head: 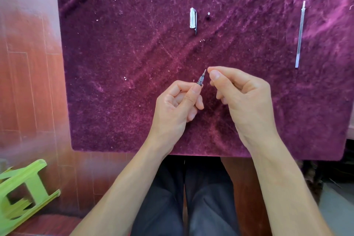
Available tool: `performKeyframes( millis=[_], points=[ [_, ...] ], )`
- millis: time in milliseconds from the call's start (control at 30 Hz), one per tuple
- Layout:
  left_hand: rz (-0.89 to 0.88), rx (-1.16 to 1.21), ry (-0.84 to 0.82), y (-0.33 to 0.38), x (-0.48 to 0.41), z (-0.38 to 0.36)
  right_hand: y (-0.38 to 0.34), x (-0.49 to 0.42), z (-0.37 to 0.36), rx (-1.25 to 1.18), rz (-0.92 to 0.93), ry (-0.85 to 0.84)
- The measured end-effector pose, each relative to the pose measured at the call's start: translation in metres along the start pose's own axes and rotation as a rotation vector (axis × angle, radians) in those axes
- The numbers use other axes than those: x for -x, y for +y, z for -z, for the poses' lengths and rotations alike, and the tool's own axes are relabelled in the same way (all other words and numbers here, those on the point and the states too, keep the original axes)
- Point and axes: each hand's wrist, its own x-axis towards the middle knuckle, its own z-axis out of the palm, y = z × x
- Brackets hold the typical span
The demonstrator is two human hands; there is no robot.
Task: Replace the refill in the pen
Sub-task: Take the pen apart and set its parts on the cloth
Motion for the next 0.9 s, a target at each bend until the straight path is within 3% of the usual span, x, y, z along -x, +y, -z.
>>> performKeyframes(
  millis=[900],
  points=[
    [-0.042, -0.053, -0.043, -0.008, 0.024, 0.007, 0.000, 0.008, -0.004, -0.119, -0.028, -0.052]
  ],
)
